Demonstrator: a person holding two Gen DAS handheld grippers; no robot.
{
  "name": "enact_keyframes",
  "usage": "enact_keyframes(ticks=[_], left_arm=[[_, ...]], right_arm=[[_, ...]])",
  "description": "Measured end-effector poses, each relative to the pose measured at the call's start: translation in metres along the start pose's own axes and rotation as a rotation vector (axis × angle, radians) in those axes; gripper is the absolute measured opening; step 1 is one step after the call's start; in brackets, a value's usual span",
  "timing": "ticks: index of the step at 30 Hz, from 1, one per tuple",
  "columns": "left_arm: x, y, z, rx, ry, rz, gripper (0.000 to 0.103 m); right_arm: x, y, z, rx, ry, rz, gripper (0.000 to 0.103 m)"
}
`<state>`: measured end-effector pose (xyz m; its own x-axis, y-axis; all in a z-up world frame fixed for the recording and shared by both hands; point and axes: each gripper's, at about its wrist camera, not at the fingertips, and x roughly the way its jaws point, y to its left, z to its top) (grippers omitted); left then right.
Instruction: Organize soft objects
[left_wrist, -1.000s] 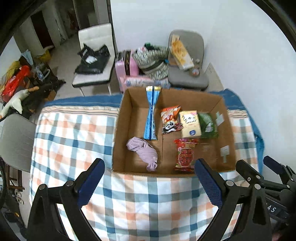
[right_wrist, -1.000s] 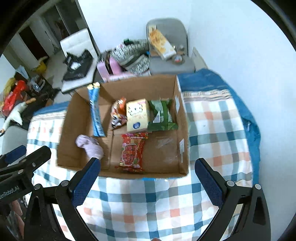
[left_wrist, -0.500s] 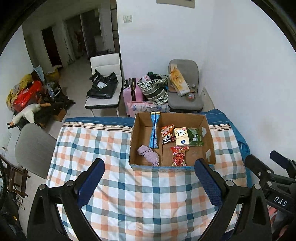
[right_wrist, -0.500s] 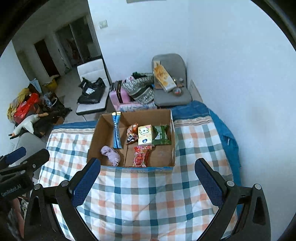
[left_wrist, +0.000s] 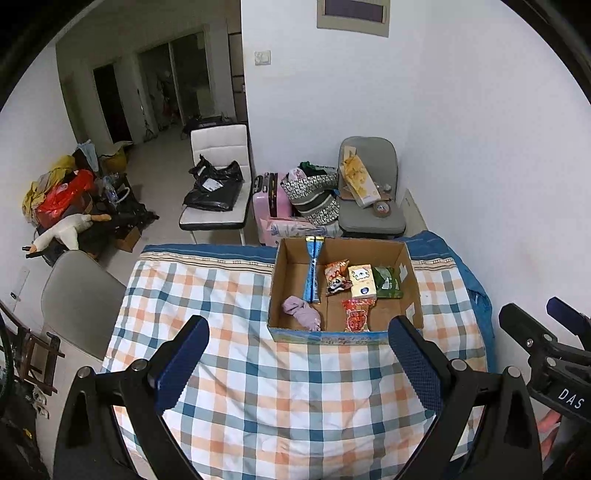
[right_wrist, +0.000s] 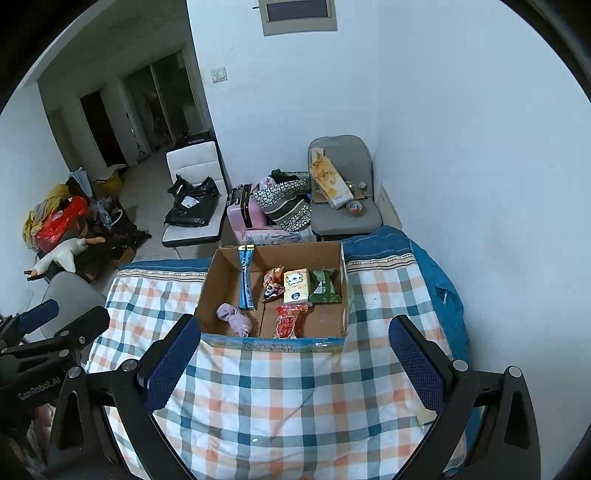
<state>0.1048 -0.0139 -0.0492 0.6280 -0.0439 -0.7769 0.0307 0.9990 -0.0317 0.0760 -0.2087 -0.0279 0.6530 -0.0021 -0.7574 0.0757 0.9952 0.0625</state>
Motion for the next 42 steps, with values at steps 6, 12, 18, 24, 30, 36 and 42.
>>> enact_keyframes(ticks=[6,12,18,24,30,36,42], left_arm=[[-0.007,0.001,-0.002,0.0,-0.008,0.006,0.099],[-0.01,-0.001,-0.003,0.004,-0.003,0.007,0.099],[-0.012,-0.004,-0.003,0.01,-0.006,0.013,0.099],[-0.013,-0.005,-0.004,0.011,-0.008,0.018,0.099],[-0.013,-0.004,-0.005,0.009,-0.006,0.016,0.099],[-0.013,-0.004,-0.005,0.008,-0.006,0.017,0.099],[-0.013,-0.004,-0.006,0.007,-0.006,0.018,0.099]], right_arm=[[-0.003,-0.003,-0.004,0.005,0.005,-0.012,0.103],[-0.004,-0.003,-0.007,0.003,0.009,-0.019,0.103],[-0.011,-0.002,-0.008,-0.001,-0.007,-0.037,0.103],[-0.015,-0.003,-0.008,0.0,-0.019,-0.047,0.103],[-0.015,-0.003,-0.008,-0.001,-0.022,-0.047,0.103],[-0.015,-0.003,-0.008,-0.001,-0.018,-0.05,0.103],[-0.015,-0.004,-0.009,-0.001,-0.018,-0.05,0.103]])
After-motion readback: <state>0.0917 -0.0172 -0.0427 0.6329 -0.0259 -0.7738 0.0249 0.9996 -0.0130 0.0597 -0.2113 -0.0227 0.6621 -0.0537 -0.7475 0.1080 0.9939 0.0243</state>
